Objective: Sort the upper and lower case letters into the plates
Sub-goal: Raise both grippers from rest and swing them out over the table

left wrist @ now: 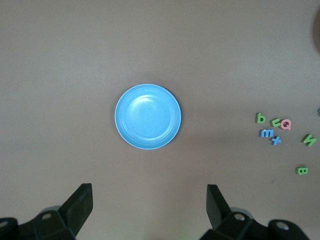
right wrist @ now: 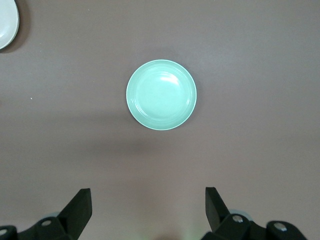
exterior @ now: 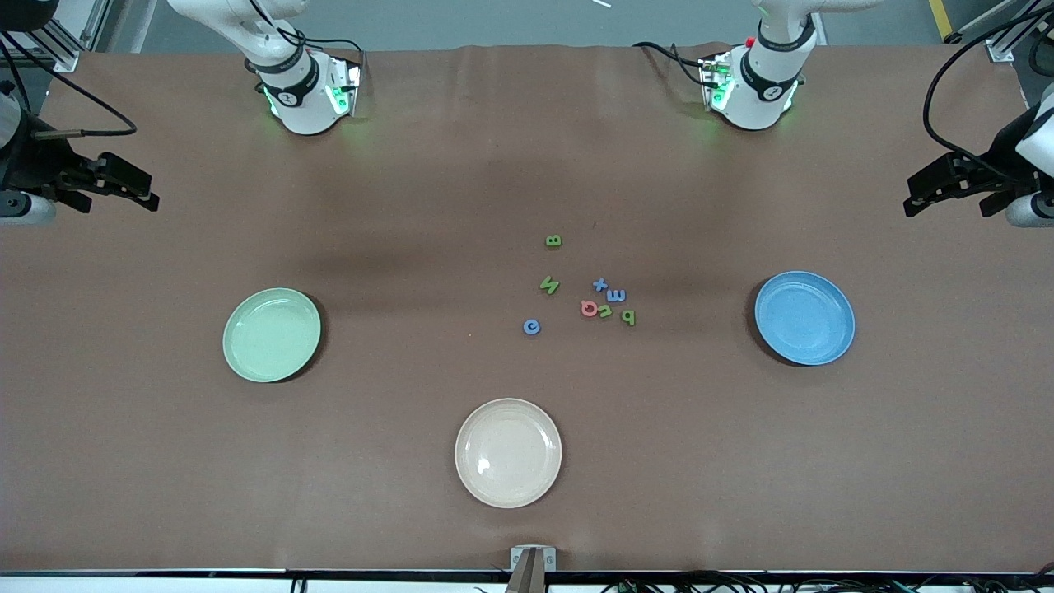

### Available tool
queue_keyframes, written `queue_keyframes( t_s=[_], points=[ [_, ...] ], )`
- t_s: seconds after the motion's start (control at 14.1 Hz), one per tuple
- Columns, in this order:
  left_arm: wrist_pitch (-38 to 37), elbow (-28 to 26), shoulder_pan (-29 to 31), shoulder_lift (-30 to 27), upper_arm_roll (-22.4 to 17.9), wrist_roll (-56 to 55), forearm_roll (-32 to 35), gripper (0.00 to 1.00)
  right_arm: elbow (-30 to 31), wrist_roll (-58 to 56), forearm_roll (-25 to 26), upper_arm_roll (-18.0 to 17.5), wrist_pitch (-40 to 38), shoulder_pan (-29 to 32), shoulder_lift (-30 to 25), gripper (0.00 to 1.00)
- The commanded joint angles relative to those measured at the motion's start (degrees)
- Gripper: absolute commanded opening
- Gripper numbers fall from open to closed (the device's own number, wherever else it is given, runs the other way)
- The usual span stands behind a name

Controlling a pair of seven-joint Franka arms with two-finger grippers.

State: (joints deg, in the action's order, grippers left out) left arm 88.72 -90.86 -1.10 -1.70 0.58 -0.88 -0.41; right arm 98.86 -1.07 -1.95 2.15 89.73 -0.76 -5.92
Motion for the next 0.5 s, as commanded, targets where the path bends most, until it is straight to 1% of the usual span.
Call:
queue_keyframes(
  t_s=[0.0,0.14,0.28,0.43],
  points=[
    [-1.01,0.69,0.31,-0.24,-0.05,0.53,-1.44,1.00,1.68,0.37,0.01,0.58,0.36,-0.74,-1.55,1.00],
    [-0.92,0.69,0.14,-0.06,-0.23,0.53,-1.44,1.00,1.68,0.37,1.41,0.49,0.62,-1.00,-1.47,1.00],
    [-0.75,0.69,0.22,0.11,-0.23,0.53,-1.44,1.00,1.68,0.45,1.51,0.49,0.53,-1.00,-1.47,1.00],
    [-0.74,0.69,0.31,1.51,-0.14,1.23,-1.87,1.00,1.68,0.63,1.51,0.49,0.27,-0.91,-1.47,1.00]
  ],
)
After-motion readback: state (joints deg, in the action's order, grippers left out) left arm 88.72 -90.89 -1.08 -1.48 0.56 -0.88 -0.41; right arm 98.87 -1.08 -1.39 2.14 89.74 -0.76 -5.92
